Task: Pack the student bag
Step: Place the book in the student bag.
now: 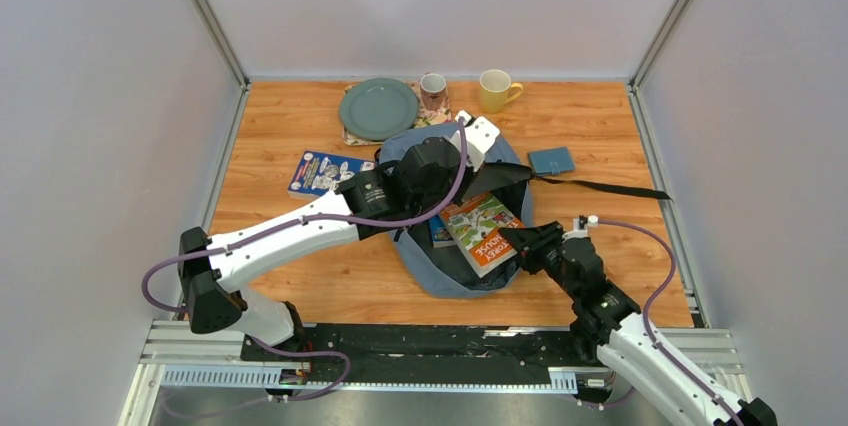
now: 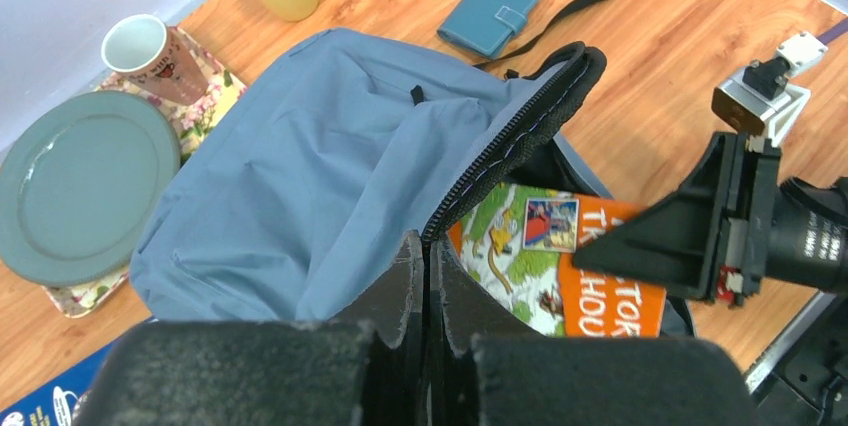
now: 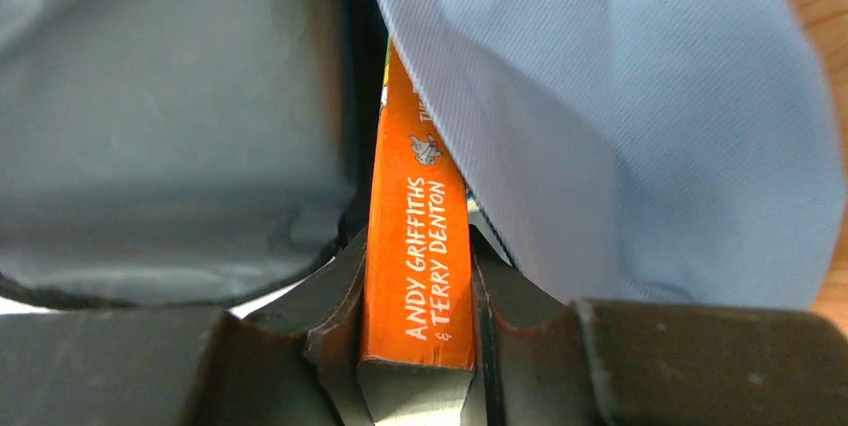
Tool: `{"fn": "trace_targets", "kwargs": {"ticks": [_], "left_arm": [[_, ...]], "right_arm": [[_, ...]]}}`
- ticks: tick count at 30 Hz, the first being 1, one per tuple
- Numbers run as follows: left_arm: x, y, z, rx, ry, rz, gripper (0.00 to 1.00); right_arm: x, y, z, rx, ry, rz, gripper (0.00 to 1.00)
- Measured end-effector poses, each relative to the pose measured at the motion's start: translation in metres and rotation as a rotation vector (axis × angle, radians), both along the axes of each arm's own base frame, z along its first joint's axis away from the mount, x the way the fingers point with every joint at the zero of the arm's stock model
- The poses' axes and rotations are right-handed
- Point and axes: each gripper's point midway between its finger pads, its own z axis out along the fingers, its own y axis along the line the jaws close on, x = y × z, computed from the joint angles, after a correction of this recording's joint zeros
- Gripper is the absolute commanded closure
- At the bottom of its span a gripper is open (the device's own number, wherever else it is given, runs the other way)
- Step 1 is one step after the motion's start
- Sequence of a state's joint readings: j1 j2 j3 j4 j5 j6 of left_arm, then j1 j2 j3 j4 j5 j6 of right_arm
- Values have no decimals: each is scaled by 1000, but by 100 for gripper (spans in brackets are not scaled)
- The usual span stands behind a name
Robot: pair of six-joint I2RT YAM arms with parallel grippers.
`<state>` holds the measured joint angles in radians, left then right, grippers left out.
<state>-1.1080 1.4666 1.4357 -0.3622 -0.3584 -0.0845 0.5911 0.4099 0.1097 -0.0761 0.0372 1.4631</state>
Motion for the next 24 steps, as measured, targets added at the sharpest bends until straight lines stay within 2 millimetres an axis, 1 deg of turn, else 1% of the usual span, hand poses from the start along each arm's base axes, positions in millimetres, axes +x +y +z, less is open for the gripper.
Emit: {"fn": "trace_targets", "kwargs": {"ticks": [2,4,7,9,11,12,16,20,22,23,24], "left_arm": [[-3,1,-1,-5,6,-8,100],[-6,3,-2,-13,14,-14,100],[-9,3,-3,-26,28,-22,100],[-10,2,-4,-32,36,-24,100],[-11,0,-4,-42,46,-29,100],[-12,0,-4,-45,50,-31,100],[-15,-3,-4,-59,67,-39,100],[-15,-3,-4,-67,70,-36,100],[-15,-4,-3,-74,73,-34,100],[-15,-4,-3,-76,75,-33,100],[-15,-4,-3,-78,77,-32,100]], "right_arm": [[8,-7,-3,3,14,-50,100],[13,-9,-5,10,27,-80,100],[22,-8,-10,16,64,-113,100],[29,-4,-7,25,81,-125,99],[37,3,-2,29,98,-134,97],[42,7,0,27,105,-142,94],[62,27,2,23,126,-161,93],[90,52,3,27,134,-163,90],[98,60,-3,32,124,-171,81],[102,63,-6,35,116,-176,74],[104,64,-7,37,112,-178,52]]}}
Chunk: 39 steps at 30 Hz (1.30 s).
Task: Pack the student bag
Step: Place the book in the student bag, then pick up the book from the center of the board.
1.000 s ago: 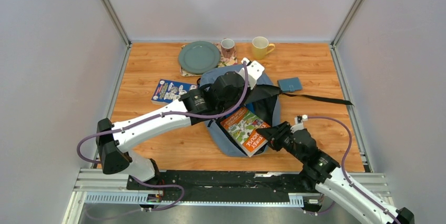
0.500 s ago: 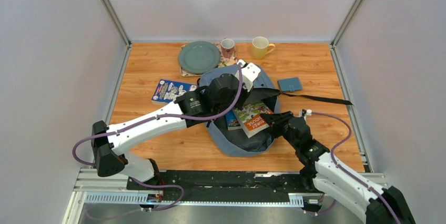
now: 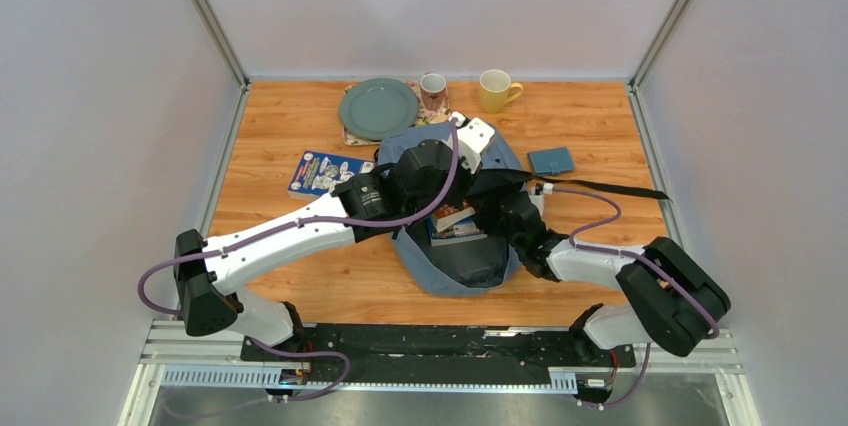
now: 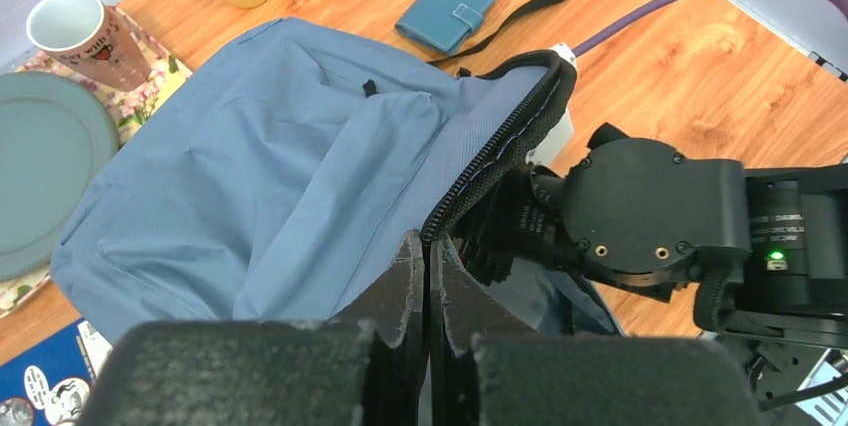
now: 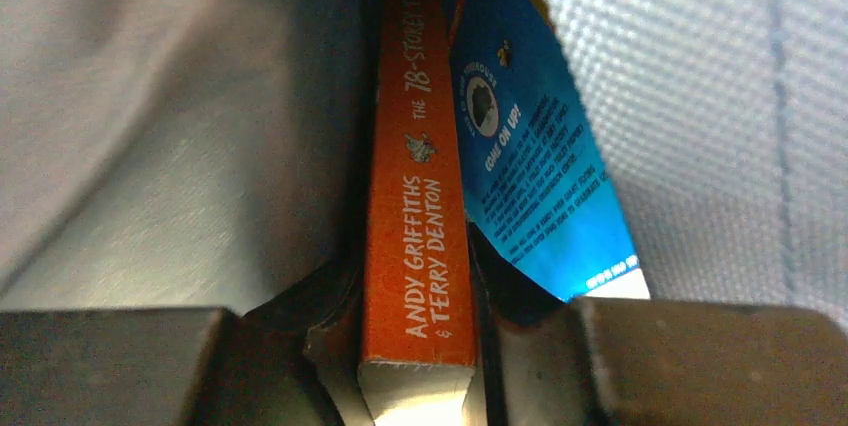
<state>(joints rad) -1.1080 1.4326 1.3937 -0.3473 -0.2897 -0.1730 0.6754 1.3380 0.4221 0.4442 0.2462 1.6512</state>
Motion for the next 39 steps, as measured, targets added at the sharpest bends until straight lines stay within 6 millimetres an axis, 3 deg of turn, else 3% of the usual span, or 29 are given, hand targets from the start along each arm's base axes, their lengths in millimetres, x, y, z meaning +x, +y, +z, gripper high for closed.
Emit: {"fn": "trace_targets", "kwargs": {"ticks": [3,5,6,8,14,23,25,26,27,28,34,37,39], "left_arm": [[0,0,0,-3,3,1,100],[1,0,-1,-3,5,4,100],[1,1,-2,-2,7,3,100],[1,1,-5,1,14,3,100],[2,1,-12,-4,29,7,100],[6,4,-16,-5,32,20,100],[7,4,-16,-4,33,23,82],[8,5,-16,-3,34,24,62],[8,5,-17,-2,37,25,31],[7,6,-18,0,43,26,25],[1,24,-25,32,81,26,24],[1,53,-19,11,74,64,23],[13,91,-10,-25,68,145,23]], "right_arm": [[0,5,-8,-16,-3,10,31],[-8,6,-20,-59,18,31,23],[-13,6,-25,-81,26,44,13],[-20,5,-30,-115,35,65,13],[-39,-8,-10,-200,-6,119,11],[-78,-47,33,-299,-100,164,10],[-92,-62,44,-308,-118,159,10],[-99,-70,49,-309,-128,151,10],[-106,-80,56,-309,-144,140,9],[-115,-93,68,-301,-175,119,9],[-155,-169,147,-277,-354,-52,6],[-161,-181,175,-324,-401,-60,6],[-155,-169,189,-393,-407,-6,5]]}}
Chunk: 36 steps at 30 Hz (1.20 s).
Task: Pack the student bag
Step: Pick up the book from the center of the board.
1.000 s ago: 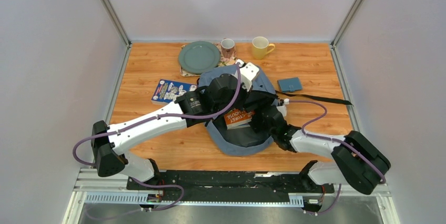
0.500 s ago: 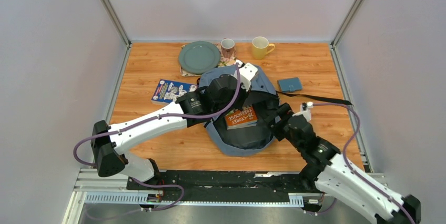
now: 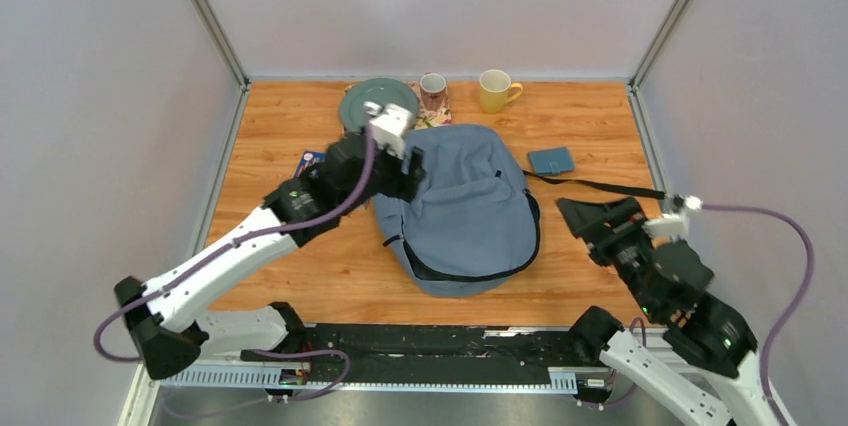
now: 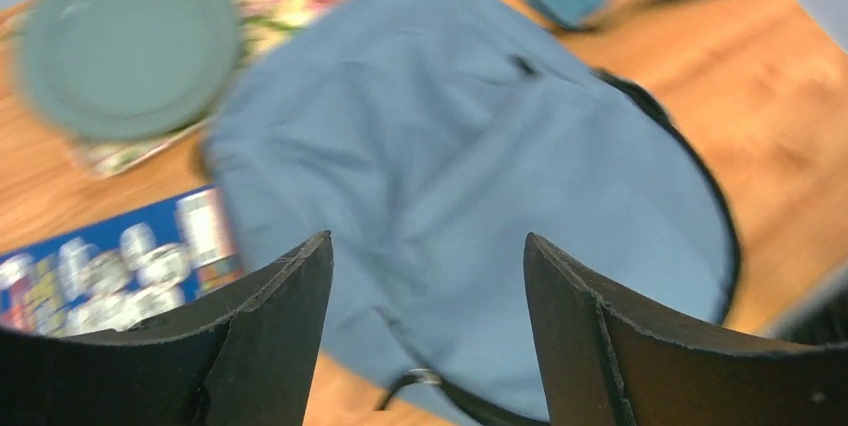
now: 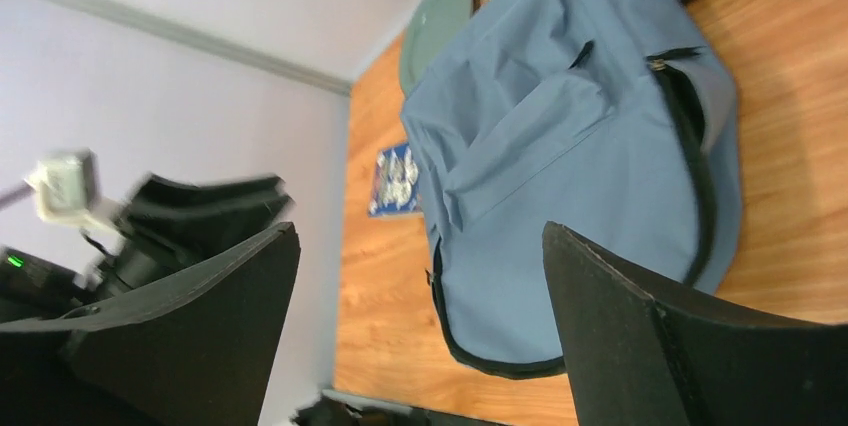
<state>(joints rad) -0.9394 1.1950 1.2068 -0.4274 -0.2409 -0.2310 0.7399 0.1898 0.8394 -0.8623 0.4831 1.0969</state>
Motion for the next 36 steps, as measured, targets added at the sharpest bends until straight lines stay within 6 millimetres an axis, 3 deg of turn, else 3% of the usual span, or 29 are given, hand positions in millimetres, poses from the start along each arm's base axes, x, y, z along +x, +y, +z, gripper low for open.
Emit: {"fn": "trace_targets", "kwargs": {"ticks": [3,4,6,8,9,10,11,12,13,15,17,19,22,29,36], "left_arm": [[40,75,13,-58,-10,225,22],[47,92,13,-71,-8,272,22],[78,162,5,-100,15,482,22],[93,217,-15,-138,75,623,22],[96,235,-28,-154,111,668,21],[104,291,-73,-242,250,803,21],[104,291,-73,-242,250,803,21],[105,304,-88,-275,305,832,21],[106,312,-99,-299,345,847,21],[112,323,-116,-340,400,859,21],[118,330,-133,-371,449,857,21],[122,331,-147,-389,488,845,20],[128,330,-165,-401,535,824,20],[142,332,-187,-418,561,794,20],[152,341,-208,-414,569,793,19]], "right_arm": [[27,50,5,-131,58,132,5],[38,70,2,-165,81,182,6],[59,113,-9,-219,132,290,6],[76,150,-20,-250,169,379,7],[84,169,-29,-266,194,419,8],[101,221,-45,-281,225,523,8],[101,221,-45,-281,225,523,9],[101,235,-60,-306,268,559,9],[104,249,-57,-310,272,581,10],[123,295,-44,-288,238,627,12],[140,342,-45,-271,210,667,14],[146,372,-65,-279,229,697,15],[152,402,-101,-301,283,717,17],[178,443,-163,-339,366,701,22],[194,432,-210,-430,452,593,22]]}}
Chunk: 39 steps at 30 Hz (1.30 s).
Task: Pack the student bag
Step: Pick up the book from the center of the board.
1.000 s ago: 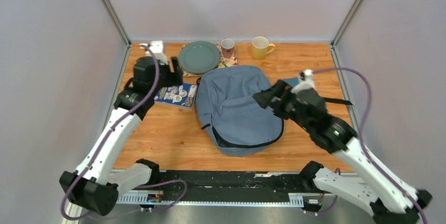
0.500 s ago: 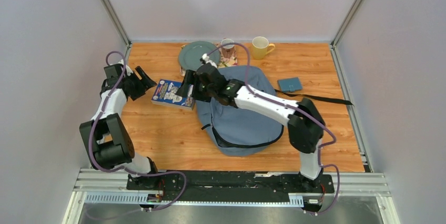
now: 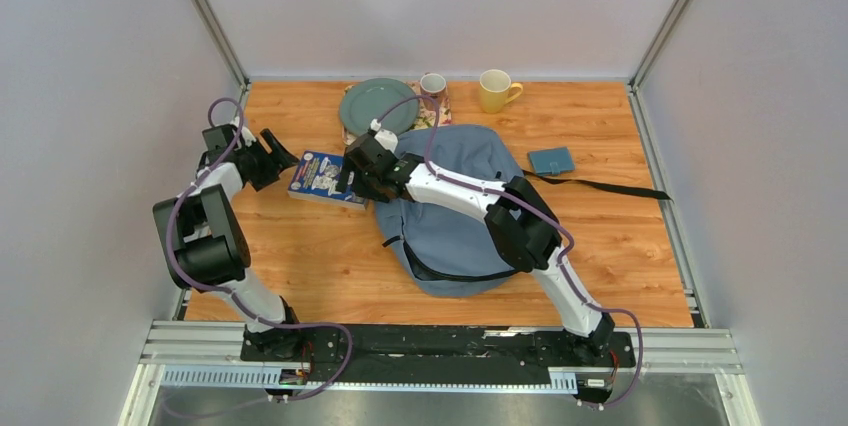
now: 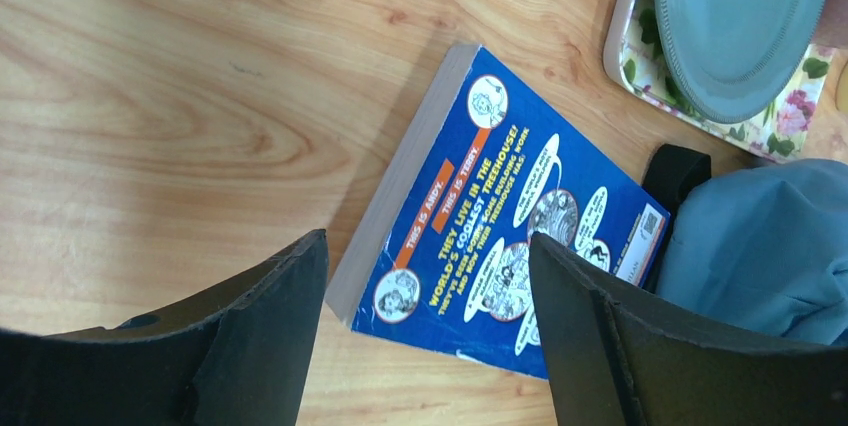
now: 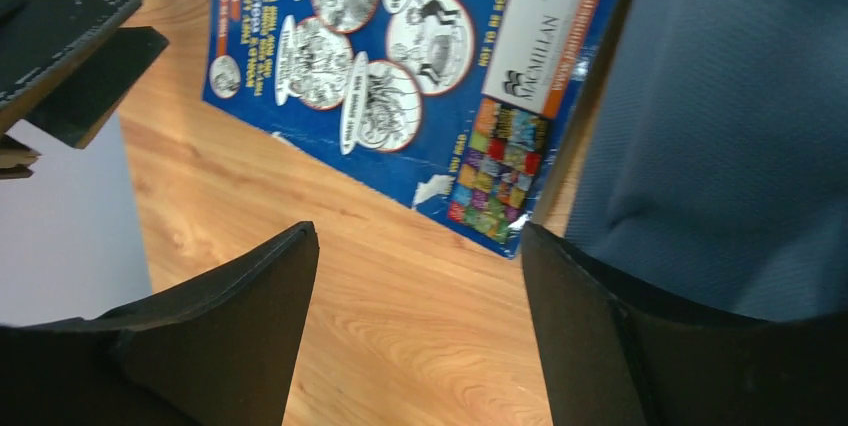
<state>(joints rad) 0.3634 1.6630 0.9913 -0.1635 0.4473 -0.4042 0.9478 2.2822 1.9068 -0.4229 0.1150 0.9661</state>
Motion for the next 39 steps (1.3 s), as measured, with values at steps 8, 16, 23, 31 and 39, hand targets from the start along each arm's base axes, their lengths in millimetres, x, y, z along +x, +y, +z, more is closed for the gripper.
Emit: {"fn": "trace_targets", "kwargs": {"ticks": [8,16,23,31,39], "left_arm": [[9,-5,-14,-22,-42,-44,19],[7,-17,-31,-83,-33,-89,18],[4,-25,-33,-126,-39,-118,19],[-3,-27,-33,-127,-44,-115,21],[-9,-28,-33,-124,-39,-109,25]], "right_arm": [[13,0,-6,-37,7,-61,22],[21,9,-21,-44,26,-75,20],[20,5,-20,-79,31,-82,15],[19,-4,-24,-147,-4,-106,15],[19,-7,-25,-152,9,-102,13]]}}
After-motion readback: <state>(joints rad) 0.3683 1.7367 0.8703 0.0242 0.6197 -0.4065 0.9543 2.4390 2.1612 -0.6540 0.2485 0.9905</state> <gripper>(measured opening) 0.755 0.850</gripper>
